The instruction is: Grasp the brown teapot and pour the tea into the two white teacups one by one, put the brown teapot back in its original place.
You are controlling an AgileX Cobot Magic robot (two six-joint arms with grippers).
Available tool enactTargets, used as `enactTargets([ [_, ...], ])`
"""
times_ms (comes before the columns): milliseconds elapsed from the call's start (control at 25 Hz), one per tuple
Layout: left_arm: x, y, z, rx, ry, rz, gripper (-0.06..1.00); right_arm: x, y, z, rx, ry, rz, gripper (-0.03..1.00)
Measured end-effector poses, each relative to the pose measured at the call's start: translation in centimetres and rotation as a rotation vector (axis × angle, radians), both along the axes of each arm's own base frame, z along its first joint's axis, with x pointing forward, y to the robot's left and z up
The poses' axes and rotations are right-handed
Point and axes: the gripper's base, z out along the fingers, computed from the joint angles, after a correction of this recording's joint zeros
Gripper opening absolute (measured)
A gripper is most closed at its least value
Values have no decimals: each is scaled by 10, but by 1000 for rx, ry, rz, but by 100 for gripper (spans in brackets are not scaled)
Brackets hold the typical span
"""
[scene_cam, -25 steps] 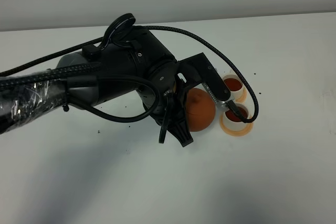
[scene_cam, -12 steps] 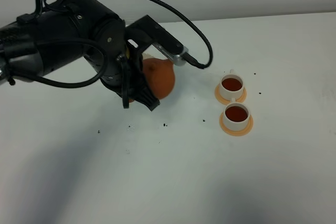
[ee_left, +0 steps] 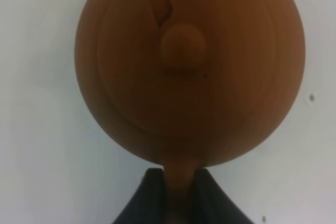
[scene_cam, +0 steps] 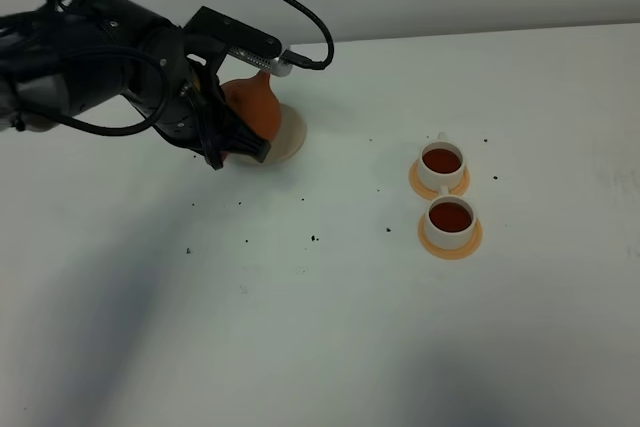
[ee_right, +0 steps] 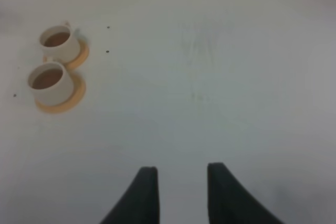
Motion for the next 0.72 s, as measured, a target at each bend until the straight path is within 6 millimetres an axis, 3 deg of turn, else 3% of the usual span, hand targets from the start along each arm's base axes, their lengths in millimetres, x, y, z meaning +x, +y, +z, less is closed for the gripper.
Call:
enactTargets([
  [320, 20, -6, -54, -45, -2, 10, 12, 0, 0, 0, 0, 0, 0, 24],
  [720, 30, 5, -52, -56, -13, 58, 12, 0, 0, 0, 0, 0, 0, 24],
])
